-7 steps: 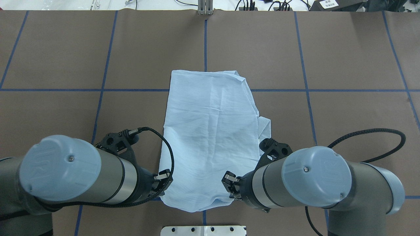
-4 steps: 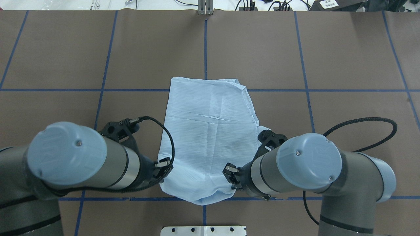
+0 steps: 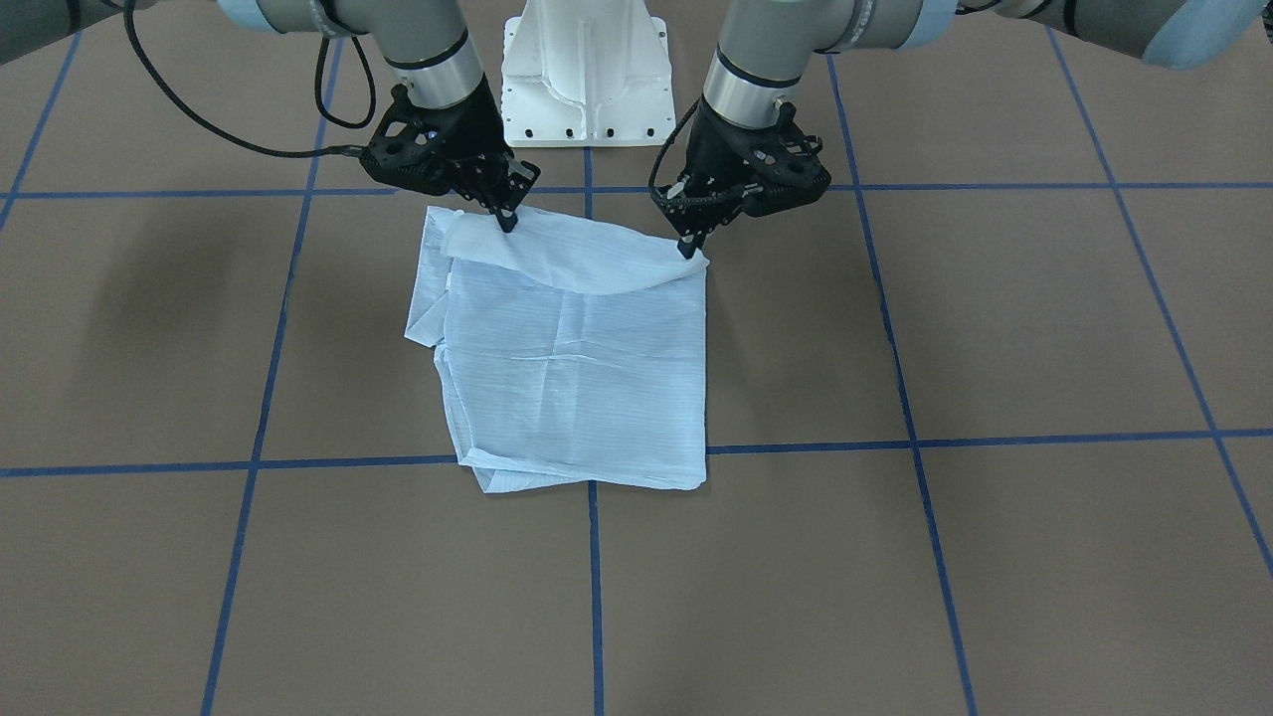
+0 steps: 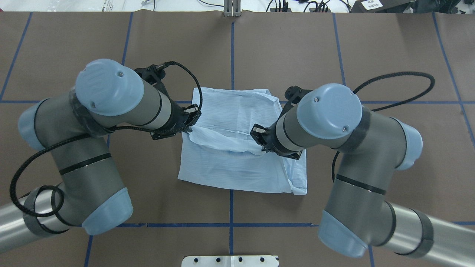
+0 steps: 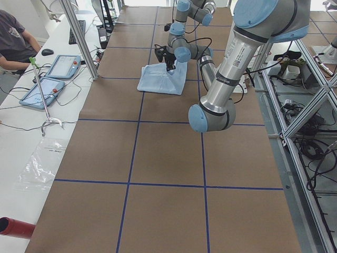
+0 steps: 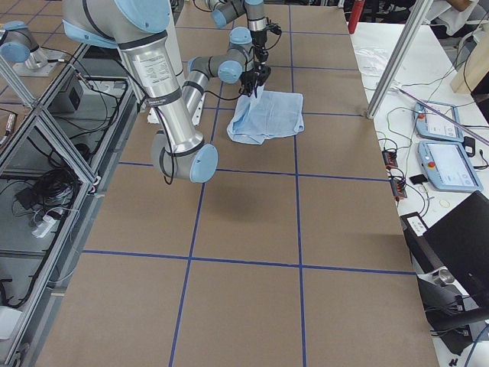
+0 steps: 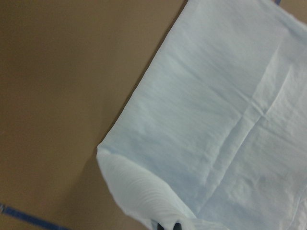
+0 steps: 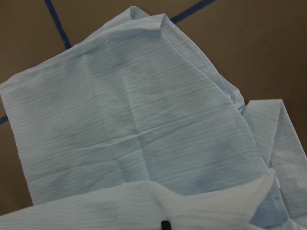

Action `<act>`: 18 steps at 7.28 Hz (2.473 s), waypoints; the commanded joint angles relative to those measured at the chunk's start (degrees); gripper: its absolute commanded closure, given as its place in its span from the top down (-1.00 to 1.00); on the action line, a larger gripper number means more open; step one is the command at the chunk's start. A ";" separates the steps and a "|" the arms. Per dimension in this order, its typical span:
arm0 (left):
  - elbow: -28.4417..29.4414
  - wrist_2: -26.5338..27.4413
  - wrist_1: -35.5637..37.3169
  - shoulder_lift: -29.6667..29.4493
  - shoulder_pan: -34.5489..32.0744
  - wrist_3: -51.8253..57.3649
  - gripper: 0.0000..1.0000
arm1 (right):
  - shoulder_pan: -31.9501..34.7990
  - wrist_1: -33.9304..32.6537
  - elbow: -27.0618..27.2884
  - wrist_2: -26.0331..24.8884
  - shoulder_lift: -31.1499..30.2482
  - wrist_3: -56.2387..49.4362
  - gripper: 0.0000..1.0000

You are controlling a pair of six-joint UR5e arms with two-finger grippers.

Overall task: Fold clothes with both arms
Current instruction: 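Lift the near edge with both grippers and fold it over toward the far edge, then lay the folded edge down on the far edge with both grippers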

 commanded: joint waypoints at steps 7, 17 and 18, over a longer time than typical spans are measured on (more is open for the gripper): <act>23.71 0.44 -20.70 -5.14 -3.96 1.44 -1.00 | 6.63 12.48 -30.84 0.28 12.35 -12.73 -1.00; 26.26 0.36 -23.00 -4.97 -5.19 2.49 1.00 | 9.70 21.09 -37.63 1.33 14.99 -14.22 1.00; 26.26 0.01 -22.91 -4.53 -7.11 3.10 1.00 | 11.45 21.00 -37.63 3.86 14.91 -14.83 1.00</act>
